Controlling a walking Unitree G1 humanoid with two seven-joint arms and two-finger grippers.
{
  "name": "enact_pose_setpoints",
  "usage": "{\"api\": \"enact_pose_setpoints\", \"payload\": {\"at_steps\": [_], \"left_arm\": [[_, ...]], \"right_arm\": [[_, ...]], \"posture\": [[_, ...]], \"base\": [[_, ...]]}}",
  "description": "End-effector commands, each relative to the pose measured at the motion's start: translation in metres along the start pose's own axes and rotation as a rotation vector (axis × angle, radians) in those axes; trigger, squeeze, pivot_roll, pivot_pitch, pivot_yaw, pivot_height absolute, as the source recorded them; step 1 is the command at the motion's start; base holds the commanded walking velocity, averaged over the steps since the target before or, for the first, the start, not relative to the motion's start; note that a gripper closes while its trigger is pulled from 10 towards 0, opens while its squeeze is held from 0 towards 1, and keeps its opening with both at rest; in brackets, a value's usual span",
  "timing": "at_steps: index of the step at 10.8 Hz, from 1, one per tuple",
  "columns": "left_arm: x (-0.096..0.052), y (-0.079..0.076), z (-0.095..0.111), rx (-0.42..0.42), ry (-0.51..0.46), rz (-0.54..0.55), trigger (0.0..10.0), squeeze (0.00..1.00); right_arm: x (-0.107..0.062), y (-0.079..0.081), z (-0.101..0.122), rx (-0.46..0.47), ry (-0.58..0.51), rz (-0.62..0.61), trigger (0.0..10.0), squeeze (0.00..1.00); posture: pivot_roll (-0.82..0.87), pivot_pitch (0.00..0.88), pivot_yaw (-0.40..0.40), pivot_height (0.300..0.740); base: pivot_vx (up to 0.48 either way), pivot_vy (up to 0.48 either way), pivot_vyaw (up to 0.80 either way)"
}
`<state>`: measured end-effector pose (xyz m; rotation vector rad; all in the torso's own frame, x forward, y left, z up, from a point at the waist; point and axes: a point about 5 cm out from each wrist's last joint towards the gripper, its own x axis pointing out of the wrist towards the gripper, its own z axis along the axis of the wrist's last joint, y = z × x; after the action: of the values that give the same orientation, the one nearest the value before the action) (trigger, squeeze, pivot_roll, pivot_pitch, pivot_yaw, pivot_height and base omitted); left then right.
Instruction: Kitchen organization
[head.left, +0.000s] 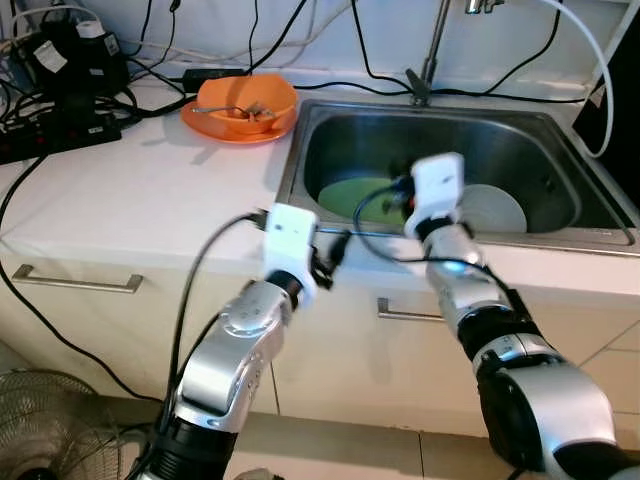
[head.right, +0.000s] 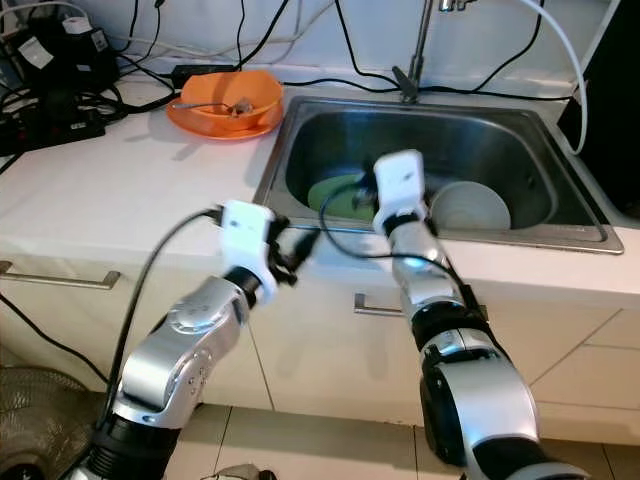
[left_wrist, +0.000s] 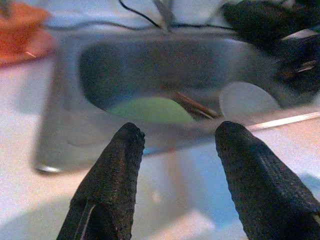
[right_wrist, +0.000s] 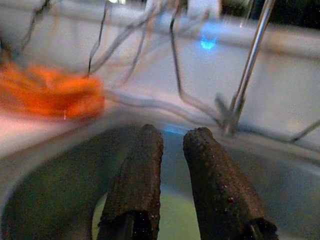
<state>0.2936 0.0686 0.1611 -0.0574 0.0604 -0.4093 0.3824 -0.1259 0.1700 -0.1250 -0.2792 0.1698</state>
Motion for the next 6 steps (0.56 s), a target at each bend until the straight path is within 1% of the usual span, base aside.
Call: {"api": "enact_pose_setpoints", "payload": {"at_steps": [1,2,3,4,5,6], "left_arm": [[0.001,0.011,0.001,0.026,-0.037,0.07,10.0,0.0],[0.002,0.025,0.004,0.069,-0.097,0.15,10.0,0.0],[0.001,0.03,0.005,0.072,-0.12,0.169,10.0,0.0],[-0.001,0.042,0.005,0.063,-0.159,0.226,10.0,0.0],[-0.005,0.052,0.0,0.043,-0.171,0.259,10.0,0.0],[-0.007,0.057,-0.004,0.029,-0.171,0.267,10.0,0.0]], "right_arm": [[-0.002,-0.006,0.012,0.038,-0.081,-0.045,10.0,0.0],[-0.014,-0.004,0.02,0.06,-0.144,-0.072,10.0,0.0],[-0.022,-0.003,0.019,0.069,-0.147,-0.08,10.0,0.0],[-0.04,-0.002,0.012,0.098,-0.125,-0.105,10.0,0.0],[-0.055,0.001,0.002,0.119,-0.086,-0.119,10.0,0.0],[-0.063,0.003,-0.005,0.127,-0.05,-0.129,10.0,0.0]], "posture": [[0.14,0.0,0.008,0.74],[0.12,0.0,0.014,0.74],[0.12,0.0,0.017,0.74],[0.11,0.0,0.024,0.74],[0.11,0.0,0.035,0.74],[0.11,0.0,0.04,0.74]], "base": [[0.0,0.0,0.0],[0.0,0.0,0.0],[0.0,0.0,0.0],[0.0,0.0,0.0],[0.0,0.0,0.0],[0.0,0.0,0.0]]}}
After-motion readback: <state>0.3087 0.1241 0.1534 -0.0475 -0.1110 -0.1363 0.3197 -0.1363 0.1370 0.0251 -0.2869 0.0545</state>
